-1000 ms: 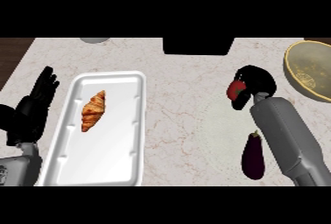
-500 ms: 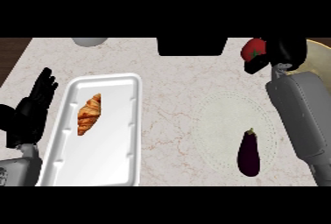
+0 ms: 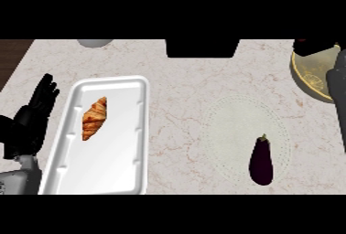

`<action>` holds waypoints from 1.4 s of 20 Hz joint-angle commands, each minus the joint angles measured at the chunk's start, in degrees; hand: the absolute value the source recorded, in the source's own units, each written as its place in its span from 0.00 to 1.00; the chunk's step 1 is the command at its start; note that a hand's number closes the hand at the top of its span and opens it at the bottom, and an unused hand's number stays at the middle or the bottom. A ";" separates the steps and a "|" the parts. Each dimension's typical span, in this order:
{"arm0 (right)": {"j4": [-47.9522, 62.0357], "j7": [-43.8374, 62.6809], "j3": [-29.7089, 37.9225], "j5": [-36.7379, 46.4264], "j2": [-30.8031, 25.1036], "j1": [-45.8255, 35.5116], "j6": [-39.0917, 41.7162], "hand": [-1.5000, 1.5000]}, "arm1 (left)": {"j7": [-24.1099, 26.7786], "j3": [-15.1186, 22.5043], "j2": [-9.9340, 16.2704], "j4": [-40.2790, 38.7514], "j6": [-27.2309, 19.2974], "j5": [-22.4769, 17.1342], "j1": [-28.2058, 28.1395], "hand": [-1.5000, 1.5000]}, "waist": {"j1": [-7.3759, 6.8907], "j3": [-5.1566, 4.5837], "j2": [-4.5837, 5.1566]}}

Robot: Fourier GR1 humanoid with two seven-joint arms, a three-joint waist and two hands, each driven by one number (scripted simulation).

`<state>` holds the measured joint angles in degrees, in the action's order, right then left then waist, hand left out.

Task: Pick the tomato from the placemat and place it in the bowl

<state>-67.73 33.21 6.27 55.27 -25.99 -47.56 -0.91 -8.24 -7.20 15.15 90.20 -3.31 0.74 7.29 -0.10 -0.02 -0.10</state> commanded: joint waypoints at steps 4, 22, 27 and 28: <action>10.51 -10.84 7.77 -5.70 -3.10 0.77 -5.77 1.00 | -1.98 0.04 -0.03 1.31 0.36 0.48 1.23 0.50 | -0.56 0.05 0.26; 52.55 -27.30 13.71 -3.43 -17.85 -5.12 -11.20 1.00 | 0.92 1.52 -1.98 -2.82 0.97 1.27 4.98 0.50 | -3.58 0.15 1.96; 57.10 -32.65 17.95 -7.96 -18.17 -4.79 -8.08 0.00 | 0.42 0.28 -1.17 -3.88 1.30 0.61 6.47 0.50 | -3.61 0.37 2.04; 57.47 -35.27 18.27 -8.48 -17.93 -3.32 -7.57 0.00 | 2.84 -1.27 -0.41 -4.73 1.68 0.04 4.69 0.50 | -3.41 0.33 1.86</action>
<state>-13.44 2.06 23.27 48.02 -42.69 -52.60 -11.22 -7.00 -6.79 13.91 86.75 -2.11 1.58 12.44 -3.55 0.25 1.72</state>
